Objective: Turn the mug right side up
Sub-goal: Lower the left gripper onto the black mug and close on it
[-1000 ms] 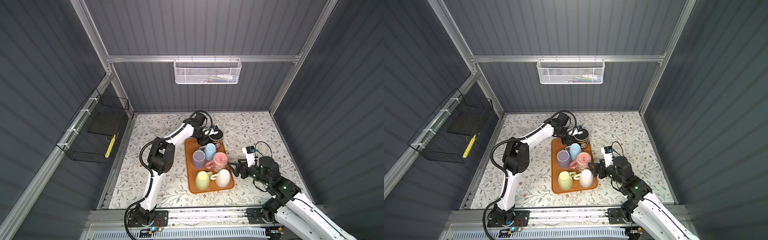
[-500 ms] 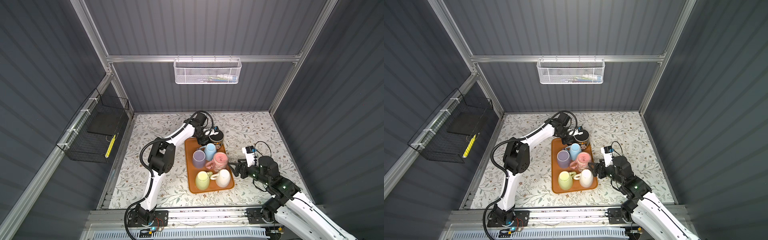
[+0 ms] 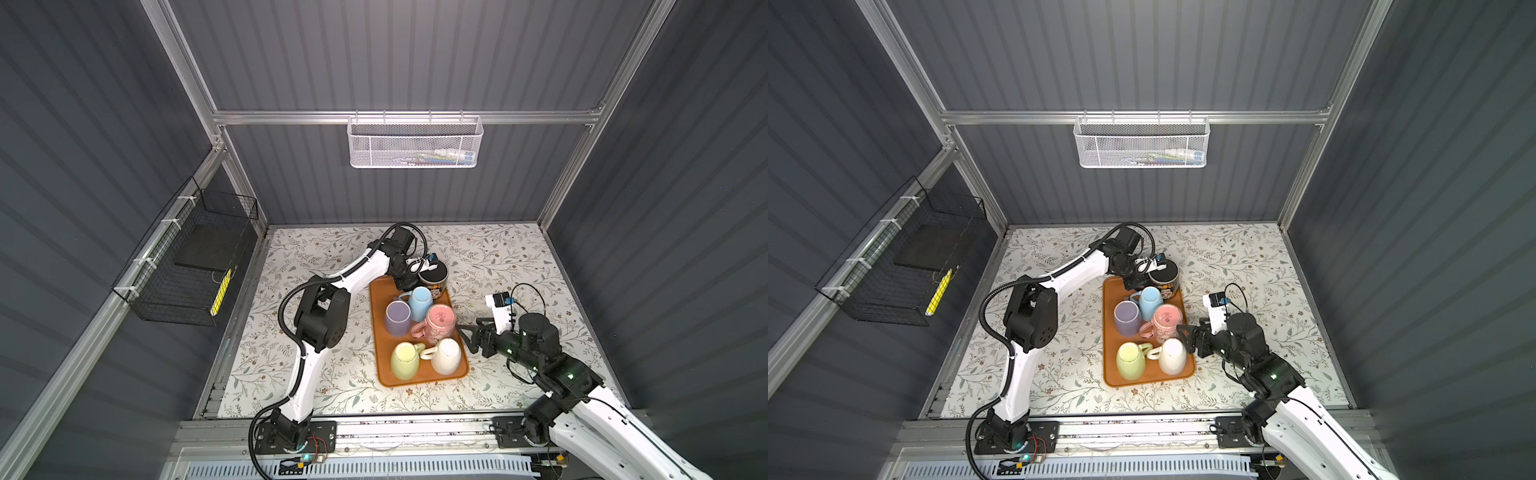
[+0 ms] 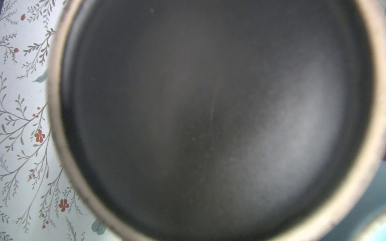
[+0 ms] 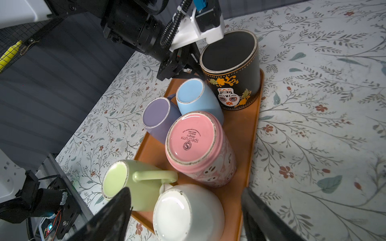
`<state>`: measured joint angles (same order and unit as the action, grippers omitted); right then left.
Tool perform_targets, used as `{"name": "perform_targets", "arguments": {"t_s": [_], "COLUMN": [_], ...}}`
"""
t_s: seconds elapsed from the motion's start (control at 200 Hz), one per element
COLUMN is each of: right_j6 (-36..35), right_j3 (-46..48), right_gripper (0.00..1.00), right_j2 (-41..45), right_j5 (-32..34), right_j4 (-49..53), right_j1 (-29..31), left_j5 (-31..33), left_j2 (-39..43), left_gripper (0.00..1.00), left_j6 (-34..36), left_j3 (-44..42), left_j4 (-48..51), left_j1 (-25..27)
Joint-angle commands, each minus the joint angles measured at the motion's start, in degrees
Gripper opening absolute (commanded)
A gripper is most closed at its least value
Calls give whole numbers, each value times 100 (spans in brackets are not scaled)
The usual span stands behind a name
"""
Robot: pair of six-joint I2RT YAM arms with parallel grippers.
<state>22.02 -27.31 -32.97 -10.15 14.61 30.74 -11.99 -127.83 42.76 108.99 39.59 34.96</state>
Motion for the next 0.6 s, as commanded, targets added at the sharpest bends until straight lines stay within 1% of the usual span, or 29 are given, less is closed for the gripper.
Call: {"name": "perform_targets", "arguments": {"t_s": [0.0,0.405,0.595], "right_j6": [-4,-5,-5], "right_j3": [96,100,110], "right_gripper": [82,82,83], "right_j2": [81,181,169], "right_j5": [71,153,146], "right_j4": [-4,29,21], "right_j1": [-14,-20,-16], "left_j5": [-142,-131,-265], "left_j2": [235,284,450], "left_gripper": [0,0,0], "left_j6": [-187,-569,-764], "left_j3": [-64,441,346], "left_j4": [-171,167,20], "left_j1": [125,92,20]}}
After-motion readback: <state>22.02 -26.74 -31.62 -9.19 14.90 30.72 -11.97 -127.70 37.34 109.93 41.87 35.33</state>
